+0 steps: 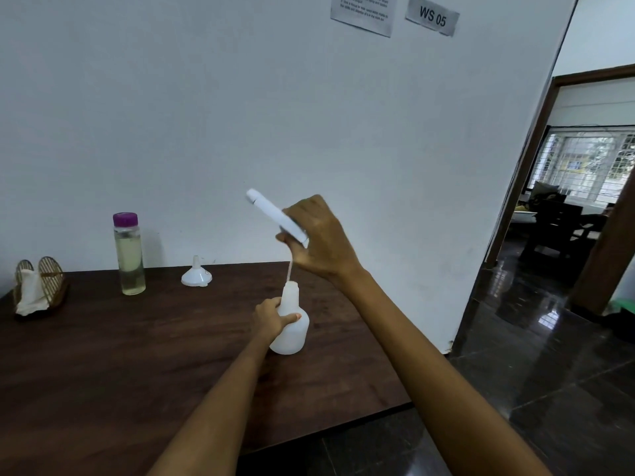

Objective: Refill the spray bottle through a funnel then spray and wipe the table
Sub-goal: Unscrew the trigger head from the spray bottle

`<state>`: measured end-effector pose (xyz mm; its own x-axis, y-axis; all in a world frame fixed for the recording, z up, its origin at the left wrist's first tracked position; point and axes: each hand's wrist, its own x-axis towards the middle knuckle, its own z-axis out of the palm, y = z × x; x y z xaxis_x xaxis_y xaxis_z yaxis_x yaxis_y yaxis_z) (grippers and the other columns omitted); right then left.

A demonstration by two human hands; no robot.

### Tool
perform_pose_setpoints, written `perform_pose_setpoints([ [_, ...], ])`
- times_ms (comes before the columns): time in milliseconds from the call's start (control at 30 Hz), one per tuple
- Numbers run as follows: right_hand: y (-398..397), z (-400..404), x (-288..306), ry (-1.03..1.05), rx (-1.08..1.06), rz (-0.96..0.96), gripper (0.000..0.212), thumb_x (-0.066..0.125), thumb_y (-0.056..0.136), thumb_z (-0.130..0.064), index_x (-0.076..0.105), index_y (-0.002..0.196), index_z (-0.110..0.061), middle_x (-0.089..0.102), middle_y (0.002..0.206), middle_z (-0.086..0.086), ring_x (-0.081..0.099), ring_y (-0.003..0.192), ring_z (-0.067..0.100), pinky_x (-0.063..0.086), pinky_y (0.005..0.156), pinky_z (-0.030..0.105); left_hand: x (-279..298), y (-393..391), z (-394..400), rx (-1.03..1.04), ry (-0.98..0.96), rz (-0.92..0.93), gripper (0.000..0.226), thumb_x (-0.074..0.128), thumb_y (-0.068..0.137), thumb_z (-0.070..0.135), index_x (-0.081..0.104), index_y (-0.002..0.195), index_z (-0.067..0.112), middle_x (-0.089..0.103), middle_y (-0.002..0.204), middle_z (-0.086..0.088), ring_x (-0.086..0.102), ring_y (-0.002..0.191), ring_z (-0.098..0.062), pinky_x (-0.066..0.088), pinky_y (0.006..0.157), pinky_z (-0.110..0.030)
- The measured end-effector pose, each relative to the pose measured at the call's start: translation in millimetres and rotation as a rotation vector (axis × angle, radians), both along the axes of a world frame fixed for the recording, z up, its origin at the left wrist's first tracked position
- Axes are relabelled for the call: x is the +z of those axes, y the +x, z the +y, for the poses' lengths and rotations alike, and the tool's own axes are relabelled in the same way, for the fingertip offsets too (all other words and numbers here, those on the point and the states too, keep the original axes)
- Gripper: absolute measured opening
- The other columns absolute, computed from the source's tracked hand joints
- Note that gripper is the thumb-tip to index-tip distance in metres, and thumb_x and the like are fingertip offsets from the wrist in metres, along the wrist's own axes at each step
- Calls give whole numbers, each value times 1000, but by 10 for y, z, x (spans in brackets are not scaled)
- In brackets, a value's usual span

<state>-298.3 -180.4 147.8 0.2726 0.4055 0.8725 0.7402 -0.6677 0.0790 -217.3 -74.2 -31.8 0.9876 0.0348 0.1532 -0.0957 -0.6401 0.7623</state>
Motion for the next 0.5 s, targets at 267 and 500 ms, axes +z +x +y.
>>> perform_pose_setpoints([
  [267,130,-400,197,451,-105,-116,16,69,75,-3,67,90,1,68,85,11,50,85,16,30,70,12,-10,-21,-18,6,6,-15,62,71,81,38,55,130,2,58,131,-12,55,118,-25,47,91,-30],
  [500,468,-843,-511,1020,-274,306,17,60,81,0,61,97,-2,57,80,2,54,71,20,41,62,25,-15,0,-37,24,-3,2,66,72,82,37,51,136,5,54,137,-10,52,124,-25,45,98,-31],
])
